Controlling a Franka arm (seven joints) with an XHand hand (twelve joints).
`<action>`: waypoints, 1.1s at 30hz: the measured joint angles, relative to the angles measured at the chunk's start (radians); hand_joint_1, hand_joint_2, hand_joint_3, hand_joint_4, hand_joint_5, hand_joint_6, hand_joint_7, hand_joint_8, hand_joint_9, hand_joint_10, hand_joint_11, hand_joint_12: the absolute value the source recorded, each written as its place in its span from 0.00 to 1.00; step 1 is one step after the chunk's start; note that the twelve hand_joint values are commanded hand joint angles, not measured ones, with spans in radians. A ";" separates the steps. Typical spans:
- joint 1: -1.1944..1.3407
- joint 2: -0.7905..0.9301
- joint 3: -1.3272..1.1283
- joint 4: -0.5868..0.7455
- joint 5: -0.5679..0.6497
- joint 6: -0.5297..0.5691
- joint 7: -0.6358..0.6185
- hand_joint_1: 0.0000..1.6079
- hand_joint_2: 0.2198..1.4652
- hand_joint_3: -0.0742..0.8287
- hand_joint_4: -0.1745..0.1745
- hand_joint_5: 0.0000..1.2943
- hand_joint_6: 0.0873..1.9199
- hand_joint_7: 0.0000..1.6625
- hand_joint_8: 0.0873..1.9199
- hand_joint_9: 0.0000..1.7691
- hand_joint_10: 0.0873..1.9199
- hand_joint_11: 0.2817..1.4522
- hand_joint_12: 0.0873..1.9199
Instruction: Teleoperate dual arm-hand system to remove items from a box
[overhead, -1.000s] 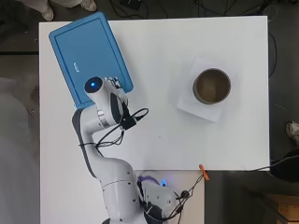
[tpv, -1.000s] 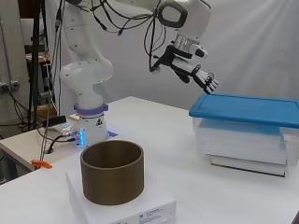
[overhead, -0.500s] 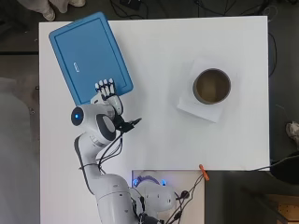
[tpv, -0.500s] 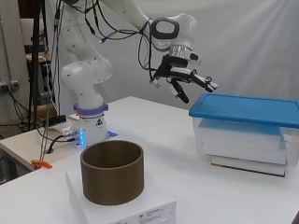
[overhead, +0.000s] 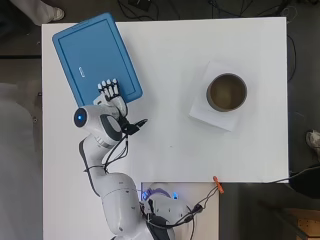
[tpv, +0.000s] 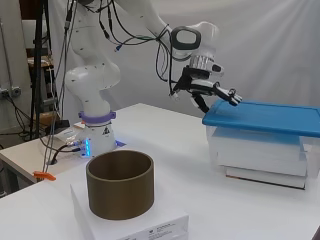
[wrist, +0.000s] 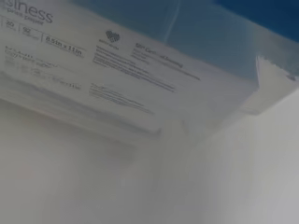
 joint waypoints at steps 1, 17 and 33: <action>0.001 0.003 0.003 0.004 -0.008 -0.005 0.001 0.35 0.55 0.09 0.33 0.00 0.00 0.00 0.00 0.06 0.00 0.07 0.00; 0.011 0.106 0.042 0.184 0.071 -0.094 -0.225 0.60 0.85 0.10 0.63 0.52 0.77 0.47 0.96 0.56 0.97 0.43 0.89; 0.061 -0.076 -0.021 0.273 -0.023 0.081 -0.417 0.82 0.81 0.08 0.23 0.46 0.72 0.43 0.74 0.50 0.70 0.26 0.57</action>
